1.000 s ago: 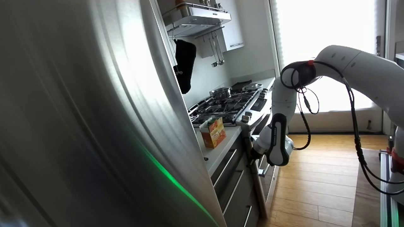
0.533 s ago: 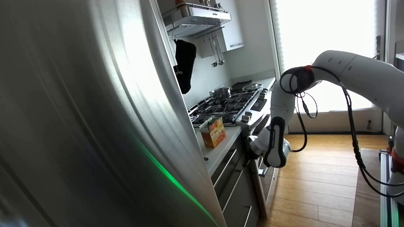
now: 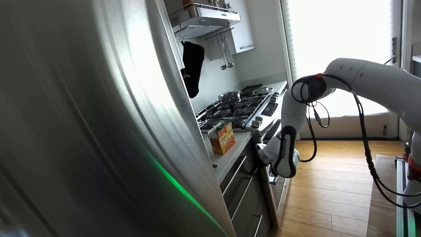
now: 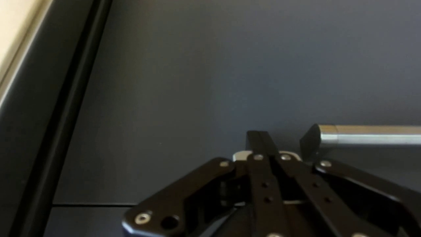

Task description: Close the open drawer at the bottom left

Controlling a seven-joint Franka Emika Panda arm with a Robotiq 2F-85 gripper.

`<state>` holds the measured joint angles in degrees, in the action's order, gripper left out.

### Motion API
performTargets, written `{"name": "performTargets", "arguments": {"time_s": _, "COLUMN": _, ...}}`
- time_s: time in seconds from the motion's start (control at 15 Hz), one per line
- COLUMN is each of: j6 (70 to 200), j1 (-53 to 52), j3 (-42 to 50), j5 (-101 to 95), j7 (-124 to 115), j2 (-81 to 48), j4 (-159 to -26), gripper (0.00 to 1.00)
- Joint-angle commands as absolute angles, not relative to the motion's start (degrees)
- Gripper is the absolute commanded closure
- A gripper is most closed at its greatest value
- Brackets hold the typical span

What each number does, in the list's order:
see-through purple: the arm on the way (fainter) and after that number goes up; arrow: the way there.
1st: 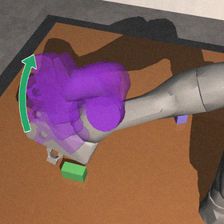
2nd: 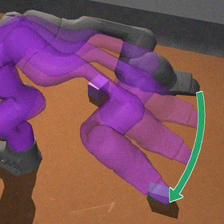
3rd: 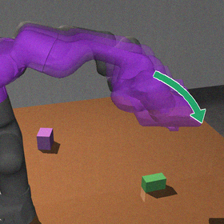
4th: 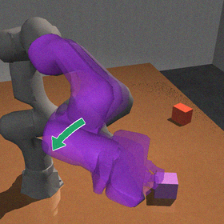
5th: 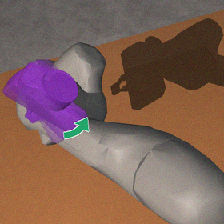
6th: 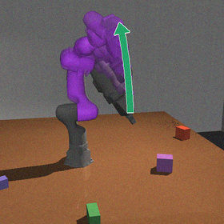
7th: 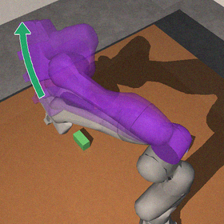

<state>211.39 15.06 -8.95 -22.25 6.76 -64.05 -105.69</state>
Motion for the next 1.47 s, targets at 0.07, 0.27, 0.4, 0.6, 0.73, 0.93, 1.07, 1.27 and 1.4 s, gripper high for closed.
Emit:
{"name": "performTargets", "arguments": {"time_s": 0.07, "j6": 211.6, "j1": 15.6, "j3": -9.3, "j5": -24.7, "j7": 4.4, "j2": -66.7, "j4": -102.5, "gripper": 1.0}}
{"name": "performTargets", "arguments": {"time_s": 0.27, "j6": 207.8, "j1": 13.3, "j3": -6.9, "j5": -21.0, "j7": 3.9, "j2": -62.5, "j4": -107.8, "gripper": 1.0}}
{"name": "performTargets", "arguments": {"time_s": 0.4, "j6": 205.6, "j1": 12.8, "j3": -6.0, "j5": -20.1, "j7": 4.1, "j2": -59.0, "j4": -112.4, "gripper": 1.0}}
{"name": "performTargets", "arguments": {"time_s": 0.6, "j6": 203.4, "j1": 11.9, "j3": -4.1, "j5": -18.9, "j7": 4.8, "j2": -52.0, "j4": -120.8, "gripper": 0.73}}
{"name": "performTargets", "arguments": {"time_s": 0.73, "j6": 201.5, "j1": 9.5, "j3": -1.2, "j5": -16.7, "j7": 5.6, "j2": -46.0, "j4": -126.9, "gripper": 0.6}}
{"name": "performTargets", "arguments": {"time_s": 0.93, "j6": 197.8, "j1": 4.8, "j3": 3.0, "j5": -13.1, "j7": 6.9, "j2": -36.8, "j4": -135.3, "gripper": 0.38}}
{"name": "performTargets", "arguments": {"time_s": 1.07, "j6": 194.0, "j1": 3.3, "j3": 3.6, "j5": -12.7, "j7": 7.5, "j2": -30.3, "j4": -139.9, "gripper": 0.22}}
{"name": "performTargets", "arguments": {"time_s": 1.27, "j6": 187.1, "j1": 3.5, "j3": 1.1, "j5": -12.5, "j7": 6.5, "j2": -20.4, "j4": -144.2, "gripper": 0.01}}
{"name": "performTargets", "arguments": {"time_s": 1.4, "j6": 181.2, "j1": 6.4, "j3": -3.7, "j5": -12.3, "j7": 5.4, "j2": -13.5, "j4": -146.3, "gripper": 0.0}}
